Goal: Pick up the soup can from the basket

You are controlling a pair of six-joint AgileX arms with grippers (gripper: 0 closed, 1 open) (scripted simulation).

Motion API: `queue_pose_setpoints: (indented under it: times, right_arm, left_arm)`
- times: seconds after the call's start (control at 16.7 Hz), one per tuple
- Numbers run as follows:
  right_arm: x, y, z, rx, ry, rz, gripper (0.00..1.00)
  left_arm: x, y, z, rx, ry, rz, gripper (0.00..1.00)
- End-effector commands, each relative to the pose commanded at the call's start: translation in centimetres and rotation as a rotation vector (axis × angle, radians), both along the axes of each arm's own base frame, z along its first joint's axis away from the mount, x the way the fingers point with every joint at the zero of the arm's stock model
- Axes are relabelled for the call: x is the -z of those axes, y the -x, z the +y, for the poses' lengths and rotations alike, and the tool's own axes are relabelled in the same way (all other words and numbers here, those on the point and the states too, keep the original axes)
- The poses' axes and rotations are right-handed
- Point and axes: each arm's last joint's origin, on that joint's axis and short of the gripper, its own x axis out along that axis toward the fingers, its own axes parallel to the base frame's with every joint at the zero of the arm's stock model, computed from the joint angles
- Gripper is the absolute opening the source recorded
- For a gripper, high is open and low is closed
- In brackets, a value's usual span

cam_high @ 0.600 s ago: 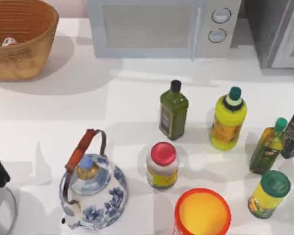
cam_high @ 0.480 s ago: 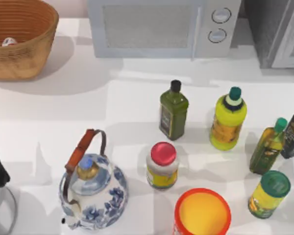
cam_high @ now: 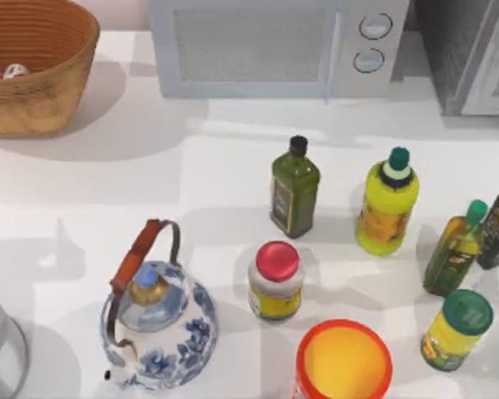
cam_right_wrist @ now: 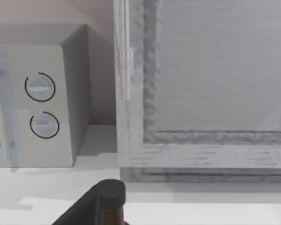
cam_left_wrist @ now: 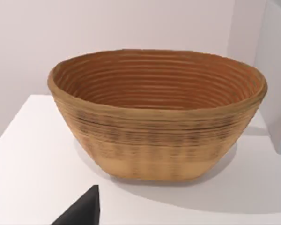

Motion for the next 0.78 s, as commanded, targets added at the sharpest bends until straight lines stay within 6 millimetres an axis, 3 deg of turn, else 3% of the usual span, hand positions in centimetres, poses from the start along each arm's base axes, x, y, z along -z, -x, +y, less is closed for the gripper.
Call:
queue_pose_setpoints:
  times: [0.24, 0.48, 0.66, 0.78]
  right_arm:
    - [0.0, 0.0, 0.0, 0.000, 0.000, 0.000, 1.00]
    - [0.0, 0.0, 0.0, 0.000, 0.000, 0.000, 1.00]
    - [0.0, 0.0, 0.0, 0.000, 0.000, 0.000, 1.00]
    - [0.0, 0.0, 0.0, 0.000, 0.000, 0.000, 1.00]
  left_arm:
    - [-5.8, -3.9, 0.8, -0.005, 0.014, 0.174, 1.00]
    - [-10.0, -11.1, 2.0, 0.009, 0.036, 0.386, 1.00]
    - [-10.9, -18.1, 3.0, 0.025, 0.053, 0.553, 1.00]
    - [-10.2, -22.9, 3.7, 0.037, 0.061, 0.662, 1.00]
